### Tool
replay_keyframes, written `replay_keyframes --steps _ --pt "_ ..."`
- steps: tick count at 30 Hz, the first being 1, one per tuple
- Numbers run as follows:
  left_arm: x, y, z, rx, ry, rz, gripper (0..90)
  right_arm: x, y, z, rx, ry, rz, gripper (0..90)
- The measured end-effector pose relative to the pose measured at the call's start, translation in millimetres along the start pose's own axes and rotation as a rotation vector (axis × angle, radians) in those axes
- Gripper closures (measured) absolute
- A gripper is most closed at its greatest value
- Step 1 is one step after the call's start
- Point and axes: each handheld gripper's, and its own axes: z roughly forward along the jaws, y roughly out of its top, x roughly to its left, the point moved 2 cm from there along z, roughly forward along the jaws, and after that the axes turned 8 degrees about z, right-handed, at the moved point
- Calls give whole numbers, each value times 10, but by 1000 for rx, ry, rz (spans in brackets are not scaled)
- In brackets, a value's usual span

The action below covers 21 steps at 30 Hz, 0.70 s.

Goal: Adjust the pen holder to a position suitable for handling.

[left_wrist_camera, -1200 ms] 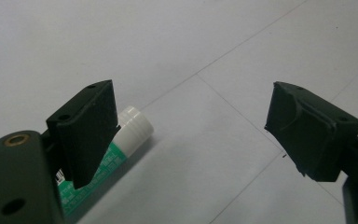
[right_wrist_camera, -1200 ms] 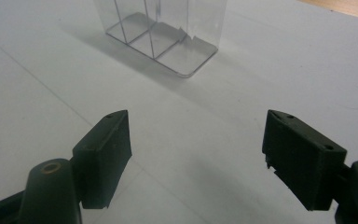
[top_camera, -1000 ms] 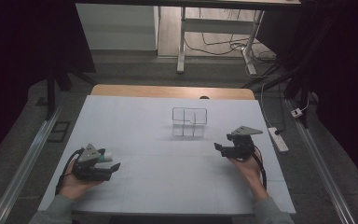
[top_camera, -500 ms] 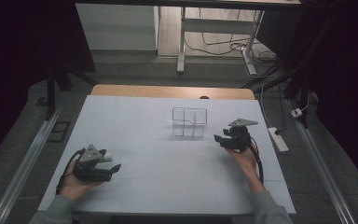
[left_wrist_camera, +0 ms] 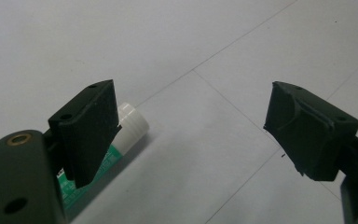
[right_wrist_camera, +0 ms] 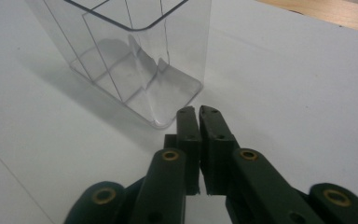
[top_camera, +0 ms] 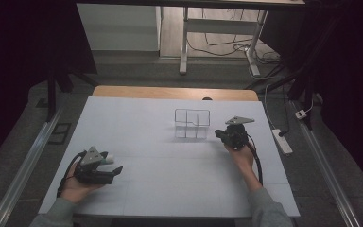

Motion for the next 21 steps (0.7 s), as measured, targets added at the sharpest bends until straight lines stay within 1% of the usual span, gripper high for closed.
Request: replay_keyframes --steps 5,7,10,11,13,14,15,19,21 --pt "-5 -2 6 4 -2 4 173 -2 68 57 1 -9 -9 897" --pt "-7 -2 4 3 -2 5 174 -6 85 86 -6 -7 -1 897" --pt "-7 -3 3 2 -3 4 174 -12 95 114 3 -8 10 897" --pt "-7 -3 4 3 -3 5 174 -17 108 137 7 -5 25 897" --pt "-9 -3 8 5 -3 7 174 -18 112 151 9 -7 21 897" --pt "-11 -3 9 5 -4 7 173 -15 118 176 19 -12 17 897" --pt "-12 -3 10 6 -4 8 174 -15 118 189 17 -7 15 897" --pt "-17 -4 12 8 -4 9 174 -21 122 214 25 -10 11 897" --pt "-18 -5 16 11 -4 16 174 -9 132 228 27 -7 10 897"
